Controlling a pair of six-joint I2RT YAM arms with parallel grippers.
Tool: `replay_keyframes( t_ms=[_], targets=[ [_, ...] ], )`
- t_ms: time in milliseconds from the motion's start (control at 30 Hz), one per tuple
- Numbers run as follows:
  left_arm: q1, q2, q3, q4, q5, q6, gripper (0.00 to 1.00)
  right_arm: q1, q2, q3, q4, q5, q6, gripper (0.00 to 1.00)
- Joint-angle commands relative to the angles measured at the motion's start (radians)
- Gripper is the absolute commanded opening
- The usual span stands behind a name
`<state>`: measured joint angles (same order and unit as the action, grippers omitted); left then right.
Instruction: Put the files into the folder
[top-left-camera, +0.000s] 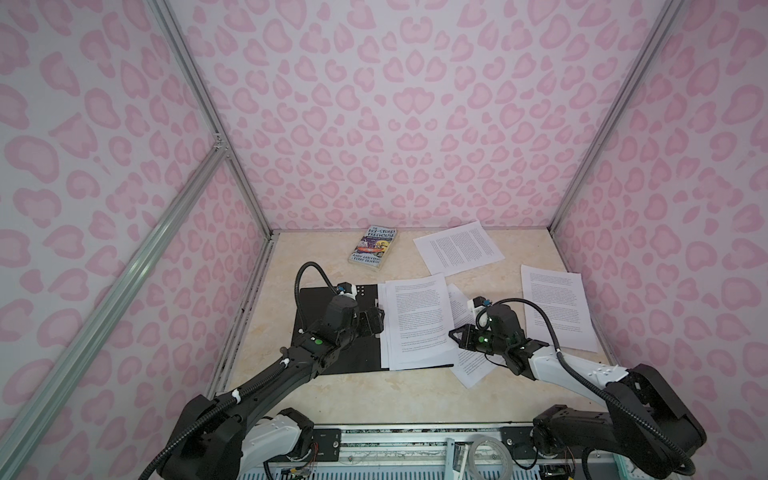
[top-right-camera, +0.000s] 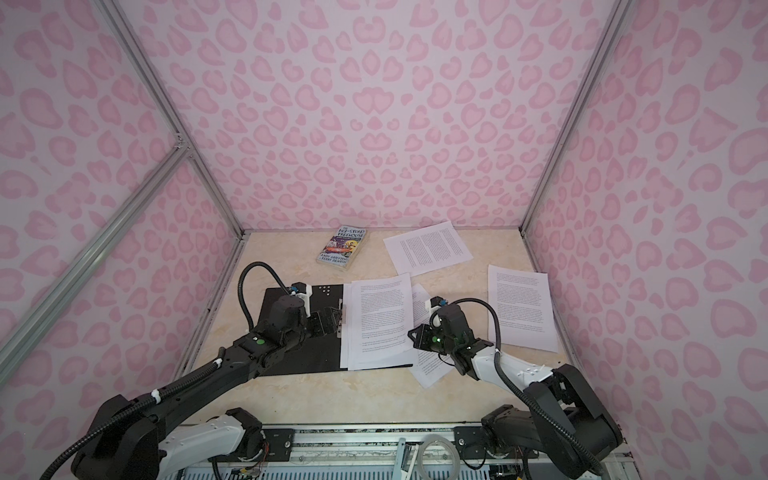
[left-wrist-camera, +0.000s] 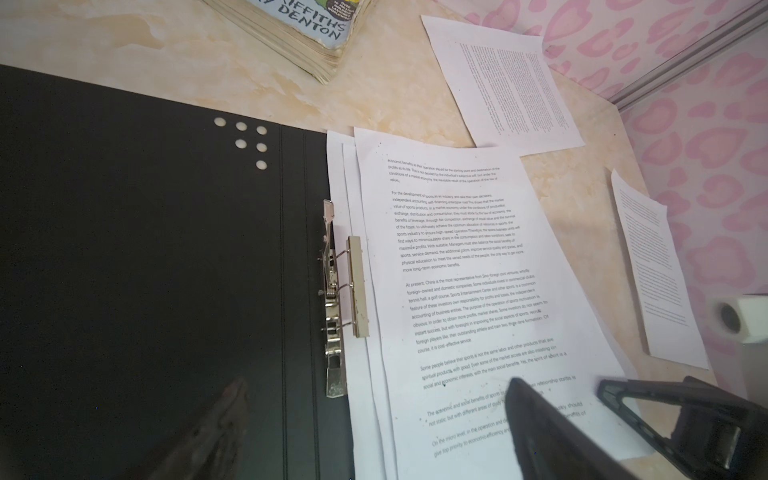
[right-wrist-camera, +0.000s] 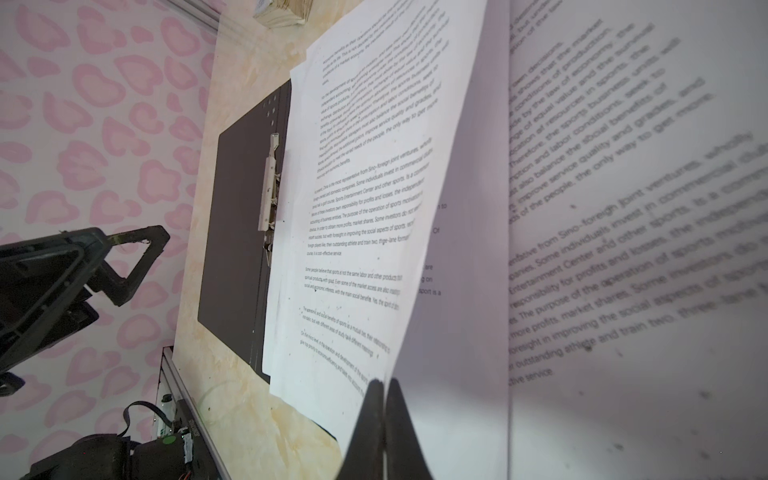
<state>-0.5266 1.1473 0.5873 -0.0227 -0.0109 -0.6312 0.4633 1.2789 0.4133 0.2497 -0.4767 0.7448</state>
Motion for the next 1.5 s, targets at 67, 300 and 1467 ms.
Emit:
replay_keyframes(
  t_ms=[67,300,1467],
  targets=[
    [-0.001,0.018,0.022,-0.003,0.017,-0.007,0.97,0.031,-0.017,-0.007,0.042,0.018,0.033,0.0],
    [-0.001,0.041,0.029,-0.005,0.028,-0.01,0.97,0.042,-0.032,-0.007,0.032,0.018,0.036,0.0],
    [-0.001,0.001,0.021,-0.029,-0.047,-0.037,0.97,0.027,-0.141,-0.039,-0.086,0.23,-0.068,0.9]
  ],
)
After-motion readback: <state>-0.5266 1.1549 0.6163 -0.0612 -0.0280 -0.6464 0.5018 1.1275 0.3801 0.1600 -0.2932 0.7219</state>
